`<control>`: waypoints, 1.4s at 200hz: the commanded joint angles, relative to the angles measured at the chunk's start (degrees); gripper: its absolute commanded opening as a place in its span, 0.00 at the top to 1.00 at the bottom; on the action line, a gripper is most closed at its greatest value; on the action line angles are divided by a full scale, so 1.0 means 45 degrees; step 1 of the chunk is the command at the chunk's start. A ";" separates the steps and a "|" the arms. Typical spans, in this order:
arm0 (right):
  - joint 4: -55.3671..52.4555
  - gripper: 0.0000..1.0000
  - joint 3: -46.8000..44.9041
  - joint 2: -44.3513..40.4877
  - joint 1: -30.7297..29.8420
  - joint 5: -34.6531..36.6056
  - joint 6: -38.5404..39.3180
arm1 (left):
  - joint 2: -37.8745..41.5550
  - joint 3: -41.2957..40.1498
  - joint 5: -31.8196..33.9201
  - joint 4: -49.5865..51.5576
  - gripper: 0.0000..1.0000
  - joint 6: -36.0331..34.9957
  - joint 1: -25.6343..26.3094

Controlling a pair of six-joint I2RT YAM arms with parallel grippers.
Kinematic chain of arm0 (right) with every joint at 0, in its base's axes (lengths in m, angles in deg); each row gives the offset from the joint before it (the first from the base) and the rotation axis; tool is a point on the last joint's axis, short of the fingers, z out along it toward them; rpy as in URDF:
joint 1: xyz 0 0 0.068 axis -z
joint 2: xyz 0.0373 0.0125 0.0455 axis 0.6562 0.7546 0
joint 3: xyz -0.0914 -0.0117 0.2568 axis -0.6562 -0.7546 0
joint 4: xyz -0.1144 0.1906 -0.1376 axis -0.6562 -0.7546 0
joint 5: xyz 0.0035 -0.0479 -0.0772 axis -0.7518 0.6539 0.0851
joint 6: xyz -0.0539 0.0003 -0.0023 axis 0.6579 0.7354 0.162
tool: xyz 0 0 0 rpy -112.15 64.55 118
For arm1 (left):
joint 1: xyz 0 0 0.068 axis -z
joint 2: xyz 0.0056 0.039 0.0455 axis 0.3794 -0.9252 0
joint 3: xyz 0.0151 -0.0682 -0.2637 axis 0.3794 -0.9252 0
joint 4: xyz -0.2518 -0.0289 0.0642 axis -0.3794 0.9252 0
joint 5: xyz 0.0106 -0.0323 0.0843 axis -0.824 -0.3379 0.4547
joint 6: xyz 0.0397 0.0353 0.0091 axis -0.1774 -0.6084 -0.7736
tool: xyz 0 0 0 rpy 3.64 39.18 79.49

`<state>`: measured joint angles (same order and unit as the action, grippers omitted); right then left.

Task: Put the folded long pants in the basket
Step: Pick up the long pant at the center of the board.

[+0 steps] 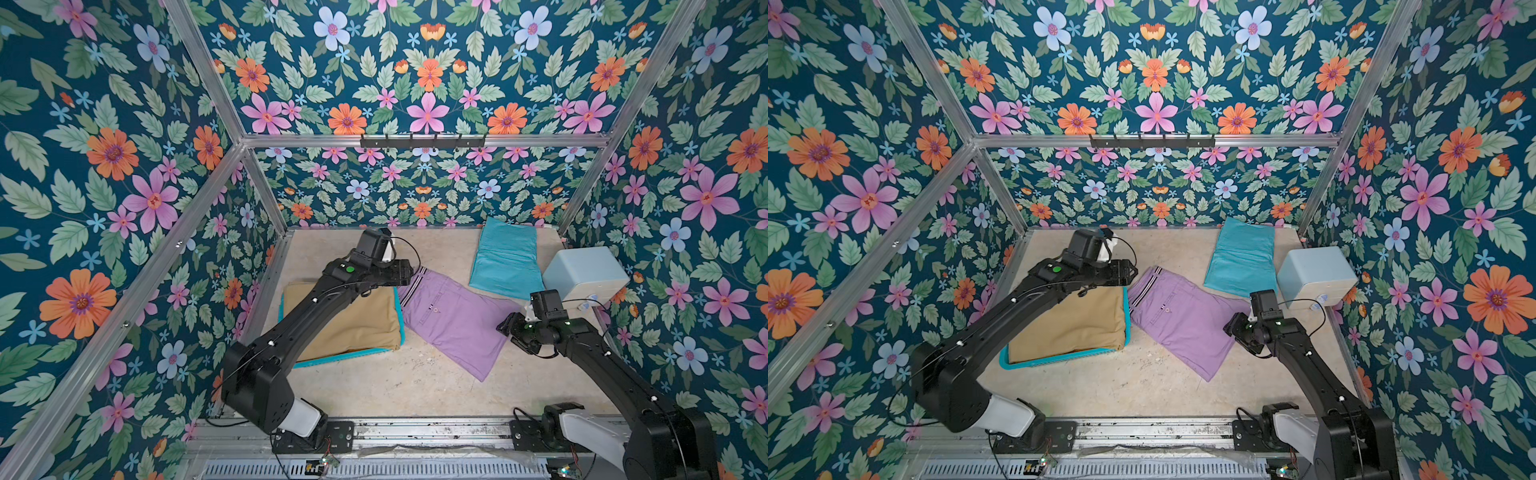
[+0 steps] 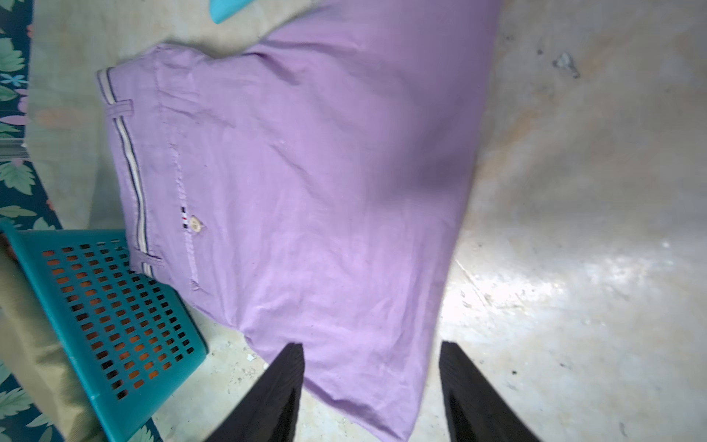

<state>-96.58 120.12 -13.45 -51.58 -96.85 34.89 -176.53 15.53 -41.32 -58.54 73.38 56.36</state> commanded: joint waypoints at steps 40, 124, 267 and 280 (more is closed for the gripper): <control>0.1202 0.39 -0.0262 0.1763 0.0005 0.0174 0.0203 | -0.2863 0.1594 0.0392 -0.0485 0.23 -0.0788 0.1308; 0.1368 0.78 0.0557 0.4309 0.0005 0.0348 0.1003 | -0.4077 0.2334 0.1122 -0.0408 0.23 -0.0716 0.1415; -0.4899 1.00 0.3182 0.3472 0.0180 0.6248 -0.0026 | -0.7550 0.4831 0.1184 0.1126 0.16 -0.1272 0.1493; -0.4740 1.00 0.3059 0.3480 0.0180 0.6025 0.0014 | -0.7844 0.4937 0.1224 0.1217 0.15 -0.1228 0.1493</control>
<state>-117.34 134.41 2.48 -50.73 -70.16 35.02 -210.32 36.95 -35.64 -54.43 68.04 63.07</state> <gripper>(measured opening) 0.075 0.846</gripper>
